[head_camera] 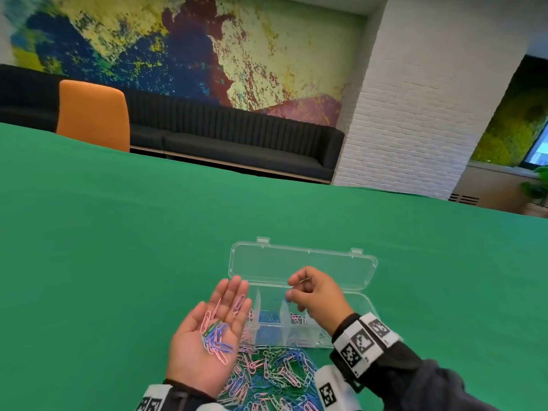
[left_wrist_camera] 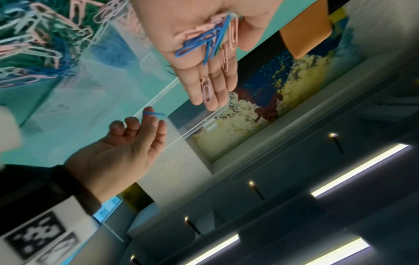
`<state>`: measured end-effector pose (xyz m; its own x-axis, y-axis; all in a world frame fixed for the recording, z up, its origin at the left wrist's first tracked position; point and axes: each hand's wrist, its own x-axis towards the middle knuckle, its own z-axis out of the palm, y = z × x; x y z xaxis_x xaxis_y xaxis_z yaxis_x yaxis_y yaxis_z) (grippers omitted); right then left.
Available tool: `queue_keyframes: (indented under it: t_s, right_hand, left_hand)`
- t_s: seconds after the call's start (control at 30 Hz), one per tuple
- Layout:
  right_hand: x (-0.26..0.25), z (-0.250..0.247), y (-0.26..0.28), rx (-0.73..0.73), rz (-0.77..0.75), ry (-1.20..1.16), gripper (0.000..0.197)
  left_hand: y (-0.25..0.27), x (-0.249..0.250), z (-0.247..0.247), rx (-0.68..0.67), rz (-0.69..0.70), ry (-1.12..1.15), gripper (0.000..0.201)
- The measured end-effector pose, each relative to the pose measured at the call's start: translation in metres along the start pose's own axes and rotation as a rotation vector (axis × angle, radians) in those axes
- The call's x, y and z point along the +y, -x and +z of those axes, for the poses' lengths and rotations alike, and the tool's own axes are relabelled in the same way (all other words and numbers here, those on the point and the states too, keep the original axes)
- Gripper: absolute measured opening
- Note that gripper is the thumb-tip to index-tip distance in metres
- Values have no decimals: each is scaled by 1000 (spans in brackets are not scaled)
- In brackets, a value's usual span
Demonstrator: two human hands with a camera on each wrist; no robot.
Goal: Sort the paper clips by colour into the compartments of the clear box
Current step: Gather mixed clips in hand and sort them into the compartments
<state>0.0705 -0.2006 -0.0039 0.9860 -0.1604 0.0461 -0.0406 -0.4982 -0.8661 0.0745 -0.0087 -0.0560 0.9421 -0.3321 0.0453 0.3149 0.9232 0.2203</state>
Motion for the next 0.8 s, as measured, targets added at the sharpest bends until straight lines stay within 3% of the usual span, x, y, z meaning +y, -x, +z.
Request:
queue_keyframes:
  t_s: [0.03,0.13,0.17,0.23,0.3,0.43,0.63,0.73,0.8]
  right_hand:
    - [-1,4,0,-6,5,-26,15]
    - [-6,3,7,26,-30,-65,11]
    - [-9,-1,13,41,-48,-64,10]
    - [-15,-11,25,28,-68,-79,10]
    - [-20,-19,39,-46,-53,-84,10]
    - [-27,-18,63,-149,-67,-62,10]
    - [-4,1,79,-7,-273,324,14]
    - [3,-1,80,30,-332,389,15]
    - [4,-3,80,27,-362,427,15]
  left_hand:
    - [-1,0,-16,-65,136,-63,47]
    - [-2,8,-21,-250,54,-29,52]
    - [1,1,-7,-235,18,38,62]
    - [1,-7,-7,-28,-90,103,80]
    - [15,-18,9,-11,-136,181,83]
    - [24,-28,19,62,-261,106,79]
    - [30,-46,15,64,-360,131,73]
    - [31,-50,17,91,-364,106,38]
    - [29,-51,15,129,-354,89,39]
